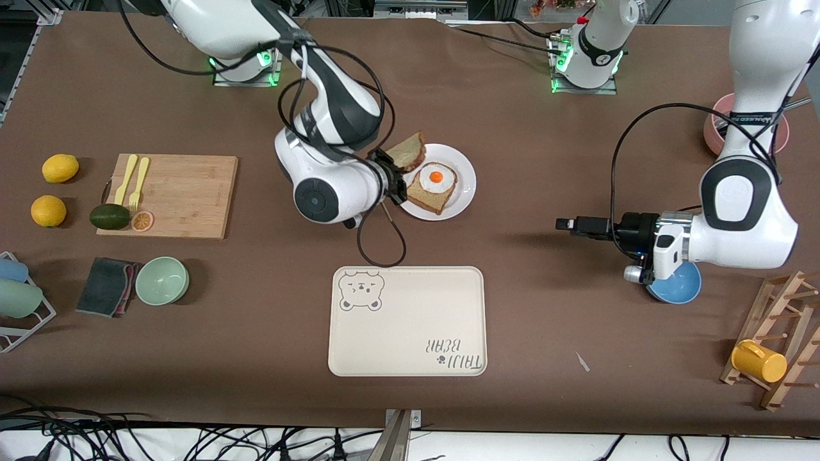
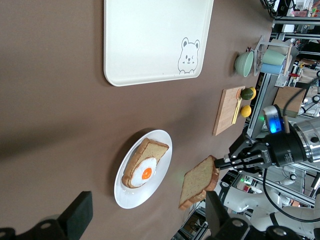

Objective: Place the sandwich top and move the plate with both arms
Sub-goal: 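Carry the bread slice onto the egg on the white plate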

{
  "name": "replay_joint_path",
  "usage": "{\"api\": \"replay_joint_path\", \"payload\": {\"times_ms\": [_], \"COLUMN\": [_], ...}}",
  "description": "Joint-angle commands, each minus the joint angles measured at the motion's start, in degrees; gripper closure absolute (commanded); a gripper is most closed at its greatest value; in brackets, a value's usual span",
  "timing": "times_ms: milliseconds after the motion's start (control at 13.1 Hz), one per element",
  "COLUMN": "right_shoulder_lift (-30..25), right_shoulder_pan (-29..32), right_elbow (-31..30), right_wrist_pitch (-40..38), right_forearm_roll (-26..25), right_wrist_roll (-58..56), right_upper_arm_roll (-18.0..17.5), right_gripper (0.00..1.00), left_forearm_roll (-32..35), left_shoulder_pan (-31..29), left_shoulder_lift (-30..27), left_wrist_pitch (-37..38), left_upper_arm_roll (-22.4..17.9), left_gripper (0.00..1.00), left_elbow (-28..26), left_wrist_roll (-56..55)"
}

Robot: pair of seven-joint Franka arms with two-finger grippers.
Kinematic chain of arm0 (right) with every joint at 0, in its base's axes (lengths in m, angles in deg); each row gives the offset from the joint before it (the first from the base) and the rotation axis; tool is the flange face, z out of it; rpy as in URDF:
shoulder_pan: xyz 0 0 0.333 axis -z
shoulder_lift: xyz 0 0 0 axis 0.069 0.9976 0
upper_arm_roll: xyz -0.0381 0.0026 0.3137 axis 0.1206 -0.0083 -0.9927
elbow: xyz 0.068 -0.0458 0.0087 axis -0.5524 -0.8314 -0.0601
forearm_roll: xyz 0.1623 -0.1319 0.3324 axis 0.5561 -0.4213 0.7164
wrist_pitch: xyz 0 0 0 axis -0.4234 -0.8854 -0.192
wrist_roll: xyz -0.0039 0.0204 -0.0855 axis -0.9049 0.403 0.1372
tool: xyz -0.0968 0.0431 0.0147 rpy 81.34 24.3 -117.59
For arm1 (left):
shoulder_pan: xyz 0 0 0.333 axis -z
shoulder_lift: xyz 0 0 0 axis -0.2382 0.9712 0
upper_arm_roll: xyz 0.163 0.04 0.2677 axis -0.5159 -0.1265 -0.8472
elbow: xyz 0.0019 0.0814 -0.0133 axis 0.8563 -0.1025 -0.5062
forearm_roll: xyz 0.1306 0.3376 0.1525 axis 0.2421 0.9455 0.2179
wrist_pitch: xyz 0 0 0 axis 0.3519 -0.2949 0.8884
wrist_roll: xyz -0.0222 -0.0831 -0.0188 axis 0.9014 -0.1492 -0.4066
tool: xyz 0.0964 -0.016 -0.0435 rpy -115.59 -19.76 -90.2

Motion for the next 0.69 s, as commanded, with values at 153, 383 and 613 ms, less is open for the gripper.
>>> {"api": "replay_joint_path", "payload": {"times_ms": [153,383,613], "right_shoulder_lift": [9.2,9.9,10.3], "right_shoulder_pan": [-1.7,-1.7,-1.4], "right_elbow": [4.5,4.5,4.5], "right_wrist_pitch": [3.9,6.1,6.0], "right_forearm_roll": [2.1,2.3,1.7], "right_wrist_roll": [5.8,6.5,6.5], "right_upper_arm_roll": [0.1,0.1,0.1], "right_gripper": [1.0,1.0,0.02], "left_forearm_roll": [-2.5,-3.6,-4.2], "left_shoulder_pan": [0.4,1.6,1.6], "left_shoulder_lift": [1.1,1.7,2.6], "left_wrist_pitch": [-6.4,-14.4,-14.6], "left_upper_arm_roll": [1.5,3.7,3.8], "left_gripper": [0.03,0.02,0.01], "left_elbow": [-5.5,-7.2,-7.4], "left_wrist_roll": [5.2,5.5,7.4]}}
